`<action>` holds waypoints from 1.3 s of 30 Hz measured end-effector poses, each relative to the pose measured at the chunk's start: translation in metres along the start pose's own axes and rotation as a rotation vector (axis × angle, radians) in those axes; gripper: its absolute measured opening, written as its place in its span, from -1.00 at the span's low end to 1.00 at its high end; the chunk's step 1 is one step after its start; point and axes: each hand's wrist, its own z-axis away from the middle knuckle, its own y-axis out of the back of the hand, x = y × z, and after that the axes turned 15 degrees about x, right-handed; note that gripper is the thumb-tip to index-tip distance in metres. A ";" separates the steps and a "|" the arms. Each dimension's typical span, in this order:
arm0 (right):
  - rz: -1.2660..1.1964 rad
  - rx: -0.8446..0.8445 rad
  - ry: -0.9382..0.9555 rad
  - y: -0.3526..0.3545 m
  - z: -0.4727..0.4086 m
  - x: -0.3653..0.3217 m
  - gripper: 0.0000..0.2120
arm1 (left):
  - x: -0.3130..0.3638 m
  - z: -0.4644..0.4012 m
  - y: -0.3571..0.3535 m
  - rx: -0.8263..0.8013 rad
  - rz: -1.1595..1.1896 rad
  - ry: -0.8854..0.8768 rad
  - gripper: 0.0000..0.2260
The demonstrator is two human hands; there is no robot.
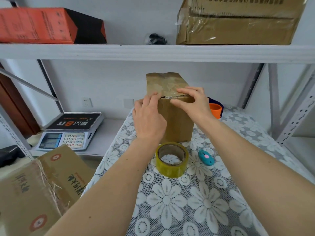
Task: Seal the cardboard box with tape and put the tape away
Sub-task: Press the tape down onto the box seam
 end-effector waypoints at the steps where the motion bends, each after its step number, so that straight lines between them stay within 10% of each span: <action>1: -0.022 -0.002 -0.010 0.000 -0.001 0.001 -0.60 | 0.000 0.000 0.000 -0.002 -0.004 -0.001 -0.43; 39: 0.001 -0.132 0.025 0.034 0.002 0.008 -0.49 | -0.004 -0.006 0.011 -0.077 0.104 0.018 -0.38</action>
